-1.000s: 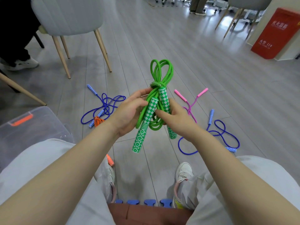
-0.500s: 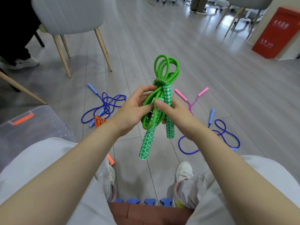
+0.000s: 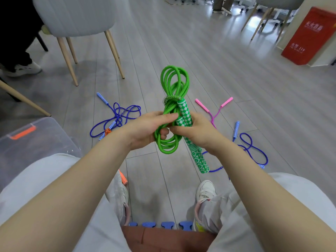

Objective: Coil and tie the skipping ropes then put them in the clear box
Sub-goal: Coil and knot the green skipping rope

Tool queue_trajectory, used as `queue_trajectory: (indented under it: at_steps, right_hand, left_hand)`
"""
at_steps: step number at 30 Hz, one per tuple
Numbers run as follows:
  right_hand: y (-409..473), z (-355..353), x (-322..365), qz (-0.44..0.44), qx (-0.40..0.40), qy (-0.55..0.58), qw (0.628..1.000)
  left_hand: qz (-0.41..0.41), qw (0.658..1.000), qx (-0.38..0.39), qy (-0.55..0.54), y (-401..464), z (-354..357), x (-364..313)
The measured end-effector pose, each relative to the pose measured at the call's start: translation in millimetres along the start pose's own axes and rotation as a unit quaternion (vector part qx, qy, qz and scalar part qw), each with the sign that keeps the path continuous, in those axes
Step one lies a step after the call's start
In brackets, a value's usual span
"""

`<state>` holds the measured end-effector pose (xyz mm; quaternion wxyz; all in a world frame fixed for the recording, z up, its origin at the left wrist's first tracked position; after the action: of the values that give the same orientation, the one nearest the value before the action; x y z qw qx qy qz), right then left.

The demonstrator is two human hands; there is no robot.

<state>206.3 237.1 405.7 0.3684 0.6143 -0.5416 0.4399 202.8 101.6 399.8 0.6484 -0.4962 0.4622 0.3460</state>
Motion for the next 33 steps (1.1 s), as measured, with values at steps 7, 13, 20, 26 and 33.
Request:
queue_trajectory:
  at_steps: [7, 13, 20, 26, 33]
  right_hand:
    - [1, 0, 3, -0.017, -0.017, -0.017, 1.0]
    - [6, -6, -11, -0.015, -0.042, -0.049, 0.998]
    - [7, -11, -28, 0.038, -0.087, -0.152, 0.984]
    - [3, 4, -16, 0.009, -0.018, -0.034, 0.999]
    - [-2, 1, -6, -0.007, 0.094, 0.086, 0.992]
  left_hand:
    - [0.089, 0.992, -0.065, 0.064, -1, -6, -5]
    - [0.104, 0.991, -0.083, -0.009, -4, -10, -11]
    - [0.064, 0.991, -0.085, -0.081, -1, -9, -7]
    - [0.023, 0.987, -0.076, -0.141, -1, -6, -2]
    - [0.009, 0.992, -0.016, -0.128, -8, -7, -10]
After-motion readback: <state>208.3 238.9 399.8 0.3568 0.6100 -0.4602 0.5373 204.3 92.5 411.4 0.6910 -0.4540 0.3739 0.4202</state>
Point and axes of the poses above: each hand's wrist, its own y-axis towards the middle knuckle, its own z-axis out of the palm, x = y × z, the point moved 5 cm from there along y, towards the middle knuckle, and after that the axes turned 9 degrees about -x, right-handed, at the moved point
